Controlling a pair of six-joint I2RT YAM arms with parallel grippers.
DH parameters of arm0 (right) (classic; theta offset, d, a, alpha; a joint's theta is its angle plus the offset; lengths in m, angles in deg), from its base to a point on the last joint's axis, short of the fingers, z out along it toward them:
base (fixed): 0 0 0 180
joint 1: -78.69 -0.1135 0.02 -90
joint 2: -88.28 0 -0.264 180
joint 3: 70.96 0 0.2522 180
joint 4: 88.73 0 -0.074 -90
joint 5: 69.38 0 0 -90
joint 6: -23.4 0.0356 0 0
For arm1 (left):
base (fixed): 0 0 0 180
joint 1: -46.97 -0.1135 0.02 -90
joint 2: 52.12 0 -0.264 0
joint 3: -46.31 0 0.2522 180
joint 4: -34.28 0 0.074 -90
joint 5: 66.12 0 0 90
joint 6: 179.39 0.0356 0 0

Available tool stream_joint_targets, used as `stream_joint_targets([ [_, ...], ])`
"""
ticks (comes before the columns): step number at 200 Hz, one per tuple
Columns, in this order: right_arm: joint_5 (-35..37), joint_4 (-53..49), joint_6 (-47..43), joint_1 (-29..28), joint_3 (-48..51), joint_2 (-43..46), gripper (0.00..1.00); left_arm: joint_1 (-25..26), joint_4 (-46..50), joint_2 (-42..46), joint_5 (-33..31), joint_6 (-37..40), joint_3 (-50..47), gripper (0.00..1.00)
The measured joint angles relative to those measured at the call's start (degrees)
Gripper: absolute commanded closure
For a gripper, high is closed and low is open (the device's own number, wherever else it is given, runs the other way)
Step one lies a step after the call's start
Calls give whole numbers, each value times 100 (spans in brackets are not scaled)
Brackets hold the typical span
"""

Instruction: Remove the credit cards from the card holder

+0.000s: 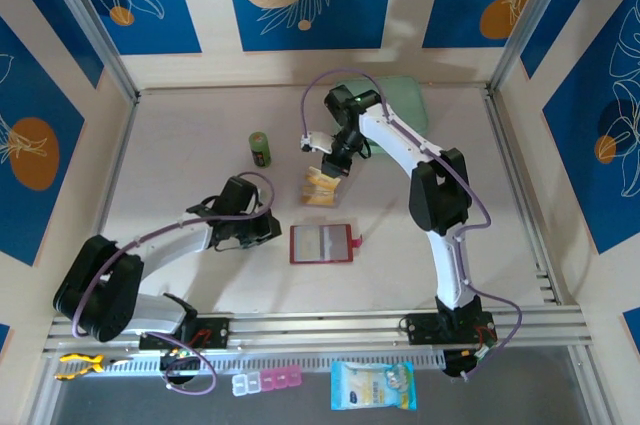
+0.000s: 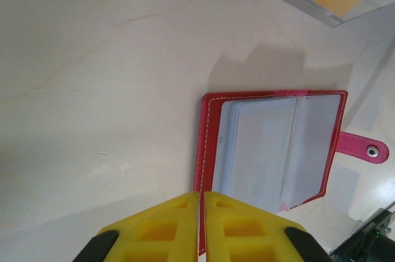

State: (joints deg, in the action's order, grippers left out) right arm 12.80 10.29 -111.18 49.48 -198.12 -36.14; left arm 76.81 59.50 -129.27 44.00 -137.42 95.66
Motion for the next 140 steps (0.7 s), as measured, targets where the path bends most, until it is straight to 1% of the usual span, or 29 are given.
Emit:
stream_joint_targets([
  [58, 11, -258, -203, -26, -72, -208, 100, -35, 17, 0, 68, 20, 0, 90],
  [140, 11, -363, -348, -232, -92, -354, 100, -59, 63, 114, 85, 20, -74, 90],
])
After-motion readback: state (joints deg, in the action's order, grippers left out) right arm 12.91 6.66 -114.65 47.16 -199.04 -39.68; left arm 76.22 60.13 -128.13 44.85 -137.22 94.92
